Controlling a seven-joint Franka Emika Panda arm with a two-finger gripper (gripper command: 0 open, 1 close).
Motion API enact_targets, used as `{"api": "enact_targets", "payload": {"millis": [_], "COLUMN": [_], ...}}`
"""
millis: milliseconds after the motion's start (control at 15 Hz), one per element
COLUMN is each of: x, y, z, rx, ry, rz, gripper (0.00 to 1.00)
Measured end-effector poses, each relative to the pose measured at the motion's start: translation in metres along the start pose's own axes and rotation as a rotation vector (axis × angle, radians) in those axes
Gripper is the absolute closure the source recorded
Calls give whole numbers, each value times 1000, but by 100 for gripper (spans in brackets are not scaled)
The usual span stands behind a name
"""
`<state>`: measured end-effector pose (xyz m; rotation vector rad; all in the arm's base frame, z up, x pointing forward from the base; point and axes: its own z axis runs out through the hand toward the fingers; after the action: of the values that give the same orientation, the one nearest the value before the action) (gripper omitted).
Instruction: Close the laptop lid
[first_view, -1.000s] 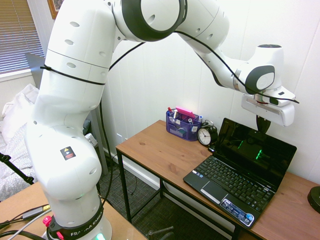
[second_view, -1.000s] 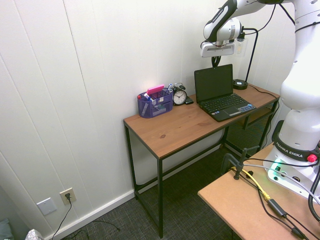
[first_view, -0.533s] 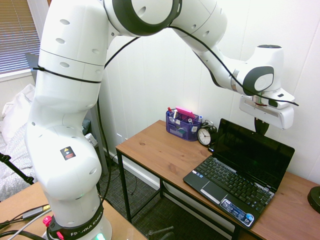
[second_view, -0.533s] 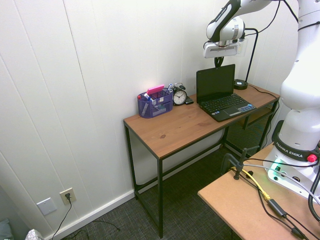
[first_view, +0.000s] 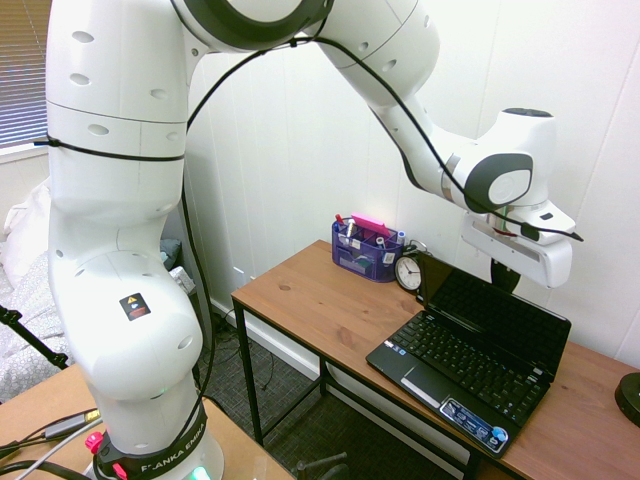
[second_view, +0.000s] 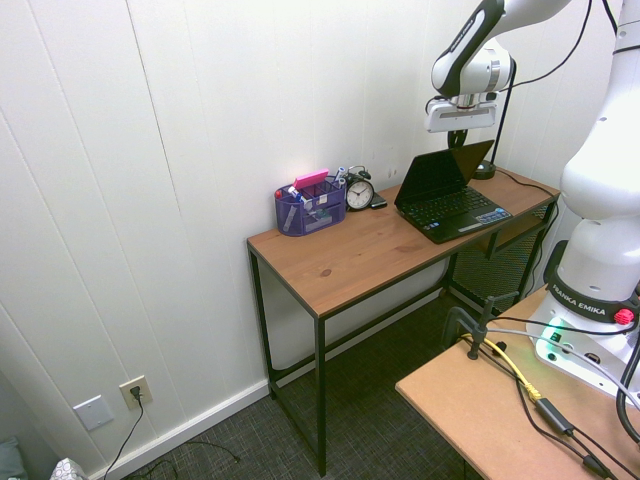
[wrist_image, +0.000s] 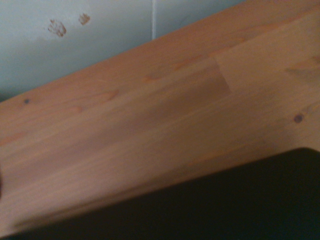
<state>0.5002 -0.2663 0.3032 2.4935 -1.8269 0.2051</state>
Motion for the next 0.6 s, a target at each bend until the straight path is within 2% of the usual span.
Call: {"api": "enact_targets", "payload": {"millis": [600], "x": [-11], "y": [73], "z": [59], "rx": [-113], "ry": [-37], "rz": [24], "gripper": [100]}}
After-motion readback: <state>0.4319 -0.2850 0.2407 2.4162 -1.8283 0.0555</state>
